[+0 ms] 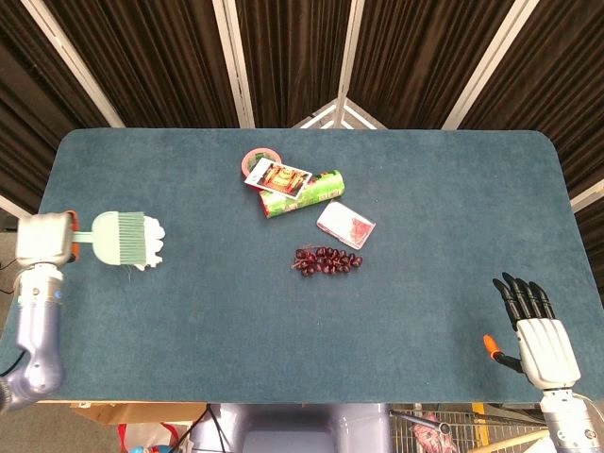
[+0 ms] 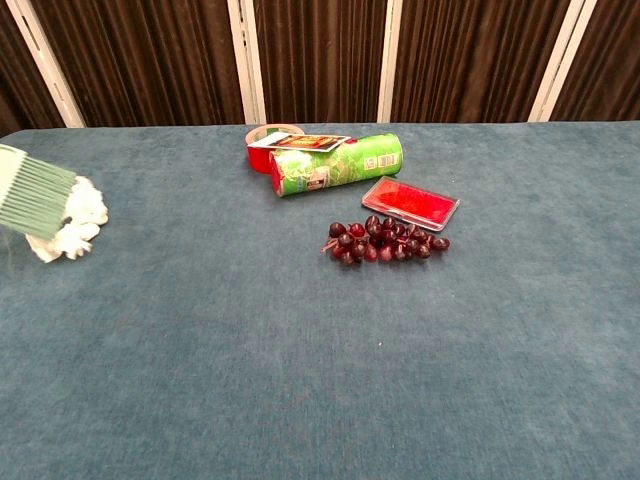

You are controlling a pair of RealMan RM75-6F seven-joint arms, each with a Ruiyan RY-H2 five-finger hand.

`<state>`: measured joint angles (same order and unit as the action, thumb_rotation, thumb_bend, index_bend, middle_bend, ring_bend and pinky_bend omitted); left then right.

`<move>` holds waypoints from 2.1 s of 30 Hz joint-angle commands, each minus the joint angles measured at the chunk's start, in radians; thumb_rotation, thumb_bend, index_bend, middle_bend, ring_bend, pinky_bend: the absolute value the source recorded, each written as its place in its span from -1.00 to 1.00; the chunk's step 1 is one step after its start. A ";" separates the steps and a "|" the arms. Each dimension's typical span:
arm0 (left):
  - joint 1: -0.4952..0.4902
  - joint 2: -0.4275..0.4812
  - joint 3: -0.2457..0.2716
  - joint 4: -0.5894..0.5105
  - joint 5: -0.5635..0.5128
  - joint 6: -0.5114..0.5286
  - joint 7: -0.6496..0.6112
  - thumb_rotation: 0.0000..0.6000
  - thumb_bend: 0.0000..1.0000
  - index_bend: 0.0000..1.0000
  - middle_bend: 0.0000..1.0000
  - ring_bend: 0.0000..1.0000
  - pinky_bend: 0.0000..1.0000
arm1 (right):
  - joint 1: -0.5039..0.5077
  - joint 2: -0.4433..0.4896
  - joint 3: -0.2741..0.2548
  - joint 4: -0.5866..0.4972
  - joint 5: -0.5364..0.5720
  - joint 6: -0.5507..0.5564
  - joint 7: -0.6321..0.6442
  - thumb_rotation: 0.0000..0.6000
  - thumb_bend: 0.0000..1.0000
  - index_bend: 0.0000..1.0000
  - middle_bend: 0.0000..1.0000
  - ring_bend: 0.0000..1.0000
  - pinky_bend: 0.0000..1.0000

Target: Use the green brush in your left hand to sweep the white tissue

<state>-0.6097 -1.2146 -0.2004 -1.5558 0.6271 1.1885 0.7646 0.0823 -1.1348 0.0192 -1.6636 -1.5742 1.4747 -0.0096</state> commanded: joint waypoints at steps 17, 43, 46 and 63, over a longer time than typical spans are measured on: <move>-0.096 -0.169 -0.030 -0.099 0.069 0.009 -0.031 1.00 0.52 0.54 1.00 1.00 1.00 | 0.007 -0.005 0.009 0.005 0.015 -0.011 0.005 1.00 -0.36 -1.00 -1.00 -1.00 -1.00; 0.127 -0.010 0.091 0.260 0.045 -0.074 -0.291 1.00 0.52 0.54 1.00 1.00 1.00 | -0.006 -0.005 -0.003 -0.007 0.003 0.003 -0.036 1.00 -0.36 -1.00 -1.00 -1.00 -1.00; 0.144 0.024 0.060 0.263 0.081 -0.065 -0.378 1.00 0.52 0.54 1.00 1.00 1.00 | -0.005 -0.008 -0.002 -0.009 0.003 0.002 -0.045 1.00 -0.36 -1.00 -1.00 -1.00 -1.00; 0.198 0.067 0.105 -0.229 0.390 0.017 -0.471 1.00 0.47 0.49 1.00 1.00 1.00 | -0.003 -0.007 0.000 -0.003 0.004 -0.001 -0.041 1.00 -0.36 -1.00 -1.00 -1.00 -1.00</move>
<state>-0.4216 -1.1149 -0.1333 -1.7111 0.9618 1.1924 0.2612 0.0789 -1.1422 0.0189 -1.6670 -1.5700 1.4735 -0.0505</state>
